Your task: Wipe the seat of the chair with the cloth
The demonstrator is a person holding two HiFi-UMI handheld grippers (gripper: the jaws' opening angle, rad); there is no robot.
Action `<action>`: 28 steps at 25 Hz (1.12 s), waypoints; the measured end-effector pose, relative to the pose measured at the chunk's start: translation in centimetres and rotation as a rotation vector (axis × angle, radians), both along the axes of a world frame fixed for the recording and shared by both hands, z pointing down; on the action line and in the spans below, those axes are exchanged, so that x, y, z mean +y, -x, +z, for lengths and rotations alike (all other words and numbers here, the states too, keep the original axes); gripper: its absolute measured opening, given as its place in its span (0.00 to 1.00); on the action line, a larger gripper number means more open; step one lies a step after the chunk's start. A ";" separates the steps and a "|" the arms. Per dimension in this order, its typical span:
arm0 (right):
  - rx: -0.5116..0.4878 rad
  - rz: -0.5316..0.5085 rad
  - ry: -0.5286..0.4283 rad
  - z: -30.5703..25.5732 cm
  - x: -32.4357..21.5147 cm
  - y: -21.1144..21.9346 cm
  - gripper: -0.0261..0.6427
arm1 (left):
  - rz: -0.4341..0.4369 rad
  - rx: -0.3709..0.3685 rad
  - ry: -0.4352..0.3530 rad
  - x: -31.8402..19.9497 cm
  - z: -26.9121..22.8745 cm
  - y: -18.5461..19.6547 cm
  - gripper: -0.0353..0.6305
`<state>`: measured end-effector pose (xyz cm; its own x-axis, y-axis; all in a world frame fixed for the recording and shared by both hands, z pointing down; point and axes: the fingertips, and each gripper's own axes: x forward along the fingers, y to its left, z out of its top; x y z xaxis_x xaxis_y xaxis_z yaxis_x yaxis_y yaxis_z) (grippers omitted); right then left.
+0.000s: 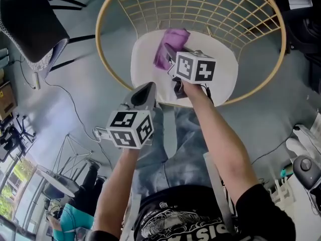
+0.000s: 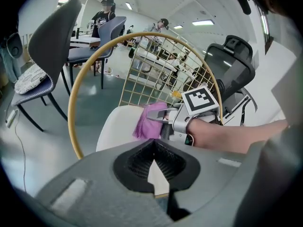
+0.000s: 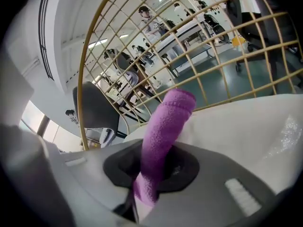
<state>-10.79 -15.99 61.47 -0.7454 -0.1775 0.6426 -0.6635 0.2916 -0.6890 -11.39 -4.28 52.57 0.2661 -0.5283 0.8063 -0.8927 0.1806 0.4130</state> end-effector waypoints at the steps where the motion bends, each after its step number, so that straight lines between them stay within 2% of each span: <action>1: 0.007 0.010 -0.001 0.0 -0.1 -0.7 0.13 | 0.011 -0.001 -0.001 0.0 -0.1 -0.4 0.05; 8: 0.068 0.108 -0.002 0.5 -1.0 -5.8 0.13 | 0.054 0.006 -0.004 -0.6 -0.2 -2.5 0.05; 13: 0.128 0.174 0.001 0.6 -1.7 -11.2 0.13 | 0.108 0.017 -0.015 -2.2 -0.3 -5.8 0.05; 28: 0.215 0.410 0.060 0.4 0.4 -20.9 0.13 | 0.264 0.025 -0.007 -4.2 -0.2 -9.7 0.05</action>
